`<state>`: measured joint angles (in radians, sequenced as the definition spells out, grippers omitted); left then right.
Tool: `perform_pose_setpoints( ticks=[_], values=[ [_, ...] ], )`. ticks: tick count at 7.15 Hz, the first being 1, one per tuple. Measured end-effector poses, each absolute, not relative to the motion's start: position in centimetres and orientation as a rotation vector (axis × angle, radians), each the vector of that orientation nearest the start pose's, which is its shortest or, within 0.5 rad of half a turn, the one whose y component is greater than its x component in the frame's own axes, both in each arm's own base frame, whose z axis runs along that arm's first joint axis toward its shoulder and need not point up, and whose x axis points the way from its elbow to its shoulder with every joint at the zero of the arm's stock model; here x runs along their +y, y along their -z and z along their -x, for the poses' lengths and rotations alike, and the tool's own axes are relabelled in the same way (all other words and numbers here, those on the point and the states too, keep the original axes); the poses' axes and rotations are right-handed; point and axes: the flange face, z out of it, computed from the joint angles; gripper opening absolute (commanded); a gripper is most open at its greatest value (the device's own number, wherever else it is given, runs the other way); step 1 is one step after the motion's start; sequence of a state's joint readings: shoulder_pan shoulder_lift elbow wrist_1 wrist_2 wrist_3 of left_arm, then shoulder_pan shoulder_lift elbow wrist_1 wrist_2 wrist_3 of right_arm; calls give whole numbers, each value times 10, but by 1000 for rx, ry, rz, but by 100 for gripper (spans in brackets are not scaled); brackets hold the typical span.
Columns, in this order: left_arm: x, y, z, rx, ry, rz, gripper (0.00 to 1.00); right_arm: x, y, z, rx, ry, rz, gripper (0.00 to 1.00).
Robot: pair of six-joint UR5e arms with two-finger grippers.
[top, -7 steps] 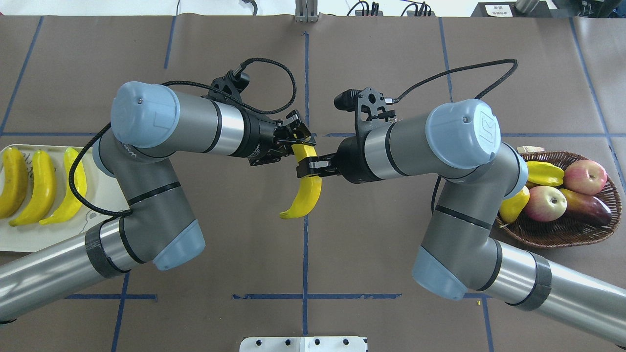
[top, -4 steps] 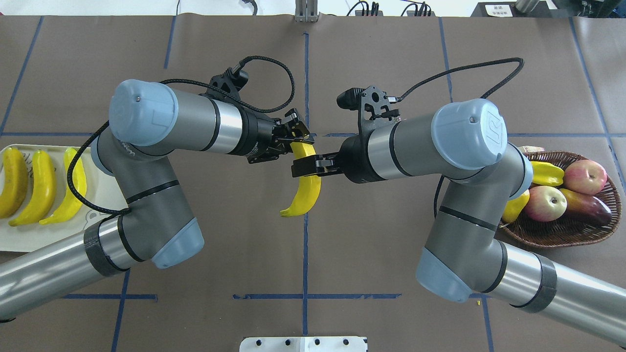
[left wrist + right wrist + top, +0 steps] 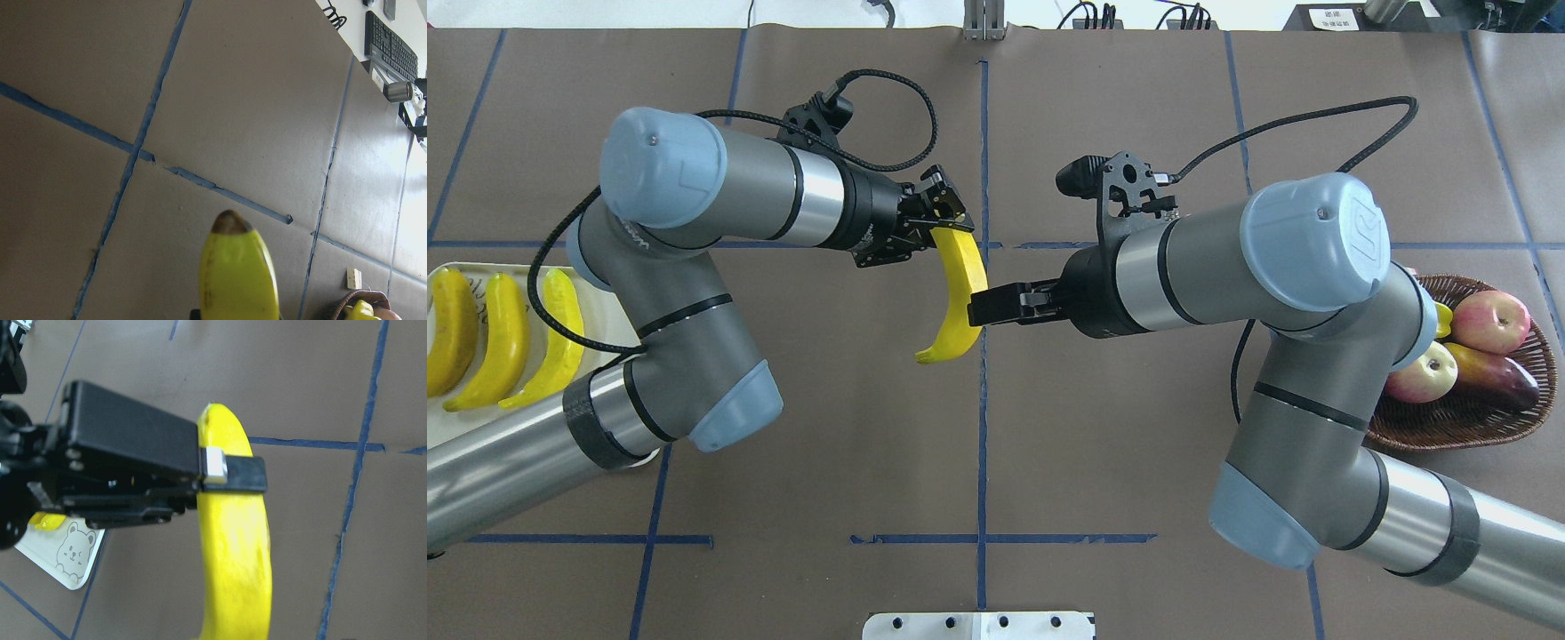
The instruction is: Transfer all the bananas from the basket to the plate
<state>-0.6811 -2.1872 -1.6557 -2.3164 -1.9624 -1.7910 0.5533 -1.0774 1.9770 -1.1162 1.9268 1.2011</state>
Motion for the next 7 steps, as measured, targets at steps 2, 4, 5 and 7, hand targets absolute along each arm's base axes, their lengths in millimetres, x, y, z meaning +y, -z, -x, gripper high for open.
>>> perform_pose_setpoints(
  ticks=[2,4,5,7],
  values=[
    [-510,-227,-405,1388,465,26,0,-374,-154,399,-1291,64,-314,100],
    [-514,-313,-358,1277,469,23,0,-389,-171,375,-1253,18,-321,100],
    [-512,-351,-327,1232,492,23,0,-398,-177,366,-1241,-4,-328,100],
    [-487,-443,-279,1103,460,-4,0,-414,-185,352,-1219,-39,-341,100]
  ],
)
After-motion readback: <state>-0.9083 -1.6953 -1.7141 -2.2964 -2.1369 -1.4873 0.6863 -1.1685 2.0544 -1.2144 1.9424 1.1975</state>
